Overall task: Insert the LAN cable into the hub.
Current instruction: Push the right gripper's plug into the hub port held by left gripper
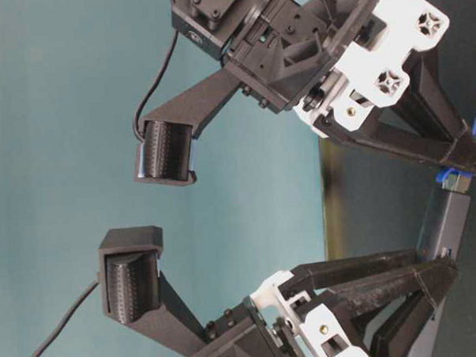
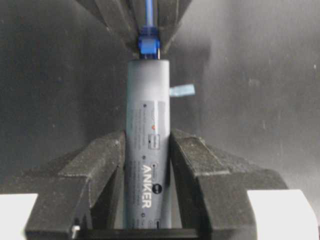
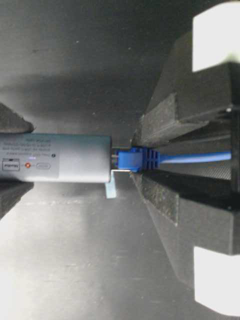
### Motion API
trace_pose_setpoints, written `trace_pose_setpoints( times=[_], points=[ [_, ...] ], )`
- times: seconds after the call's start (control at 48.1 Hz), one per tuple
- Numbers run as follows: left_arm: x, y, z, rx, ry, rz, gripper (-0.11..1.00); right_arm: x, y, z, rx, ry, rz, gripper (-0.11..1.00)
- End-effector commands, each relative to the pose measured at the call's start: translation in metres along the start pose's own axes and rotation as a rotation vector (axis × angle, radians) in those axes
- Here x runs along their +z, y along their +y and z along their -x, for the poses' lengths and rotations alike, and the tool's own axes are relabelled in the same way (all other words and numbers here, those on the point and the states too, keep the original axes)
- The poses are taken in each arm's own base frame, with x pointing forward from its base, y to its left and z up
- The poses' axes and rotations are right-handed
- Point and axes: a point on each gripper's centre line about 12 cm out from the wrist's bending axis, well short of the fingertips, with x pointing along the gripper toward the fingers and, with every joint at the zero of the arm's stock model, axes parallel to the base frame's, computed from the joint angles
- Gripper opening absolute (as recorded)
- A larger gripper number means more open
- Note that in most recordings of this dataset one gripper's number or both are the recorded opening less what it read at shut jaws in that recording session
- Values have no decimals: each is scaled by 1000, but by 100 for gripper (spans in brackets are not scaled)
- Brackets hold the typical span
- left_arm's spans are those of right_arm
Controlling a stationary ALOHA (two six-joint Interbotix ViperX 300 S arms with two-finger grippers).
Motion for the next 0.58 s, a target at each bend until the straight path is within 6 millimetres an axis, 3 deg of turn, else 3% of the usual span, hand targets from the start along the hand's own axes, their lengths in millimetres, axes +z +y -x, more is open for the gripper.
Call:
trace_pose_setpoints(
  times=[0.0,0.353,0.561],
  points=[
    [12,-6,5,-10,-35,-17,28,28,-2,7,0,-85,1,13],
    [10,-13,4,-26,-25,-30,28,22,-1,8,3,-72,-2,16],
    [3,-11,5,-22,17,-23,29,14,-2,9,-1,-40,-15,70]
  ],
)
